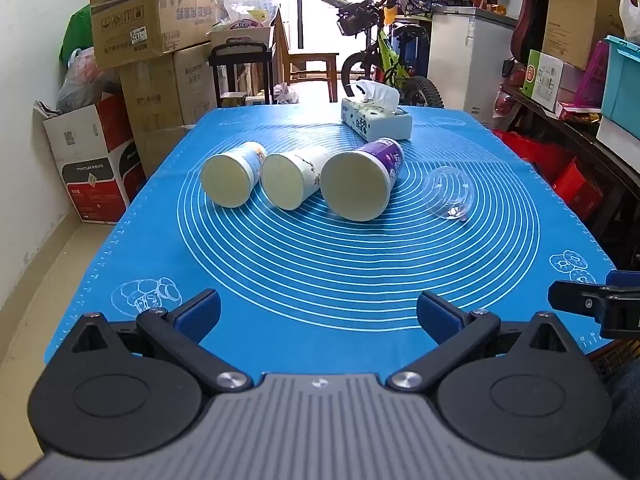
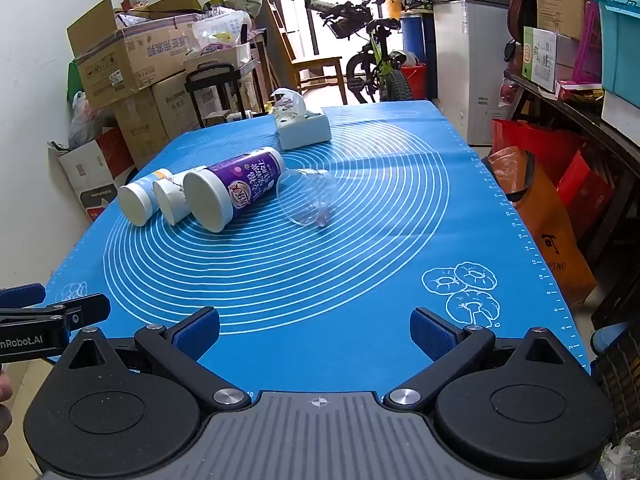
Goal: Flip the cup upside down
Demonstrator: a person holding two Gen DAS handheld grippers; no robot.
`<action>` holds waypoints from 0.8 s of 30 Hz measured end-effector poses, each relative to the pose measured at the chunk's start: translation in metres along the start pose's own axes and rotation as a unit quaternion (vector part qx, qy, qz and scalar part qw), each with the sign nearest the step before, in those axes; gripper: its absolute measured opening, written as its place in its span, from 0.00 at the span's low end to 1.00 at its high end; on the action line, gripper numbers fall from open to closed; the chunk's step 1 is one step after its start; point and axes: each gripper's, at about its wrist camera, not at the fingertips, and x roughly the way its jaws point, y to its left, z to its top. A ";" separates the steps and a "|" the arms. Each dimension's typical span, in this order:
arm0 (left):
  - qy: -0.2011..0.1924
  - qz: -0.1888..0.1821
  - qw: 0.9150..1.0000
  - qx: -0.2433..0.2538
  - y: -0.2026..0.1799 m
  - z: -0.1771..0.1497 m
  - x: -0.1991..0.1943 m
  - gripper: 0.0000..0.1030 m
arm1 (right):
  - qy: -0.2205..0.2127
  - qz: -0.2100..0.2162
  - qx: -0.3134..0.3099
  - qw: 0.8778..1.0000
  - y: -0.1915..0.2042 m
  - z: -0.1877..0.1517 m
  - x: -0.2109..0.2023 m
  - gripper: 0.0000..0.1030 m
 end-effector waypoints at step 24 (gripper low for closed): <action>0.008 0.000 1.000 0.001 0.001 0.001 0.003 1.00 | 0.010 0.014 0.005 1.000 0.001 0.001 0.006 0.98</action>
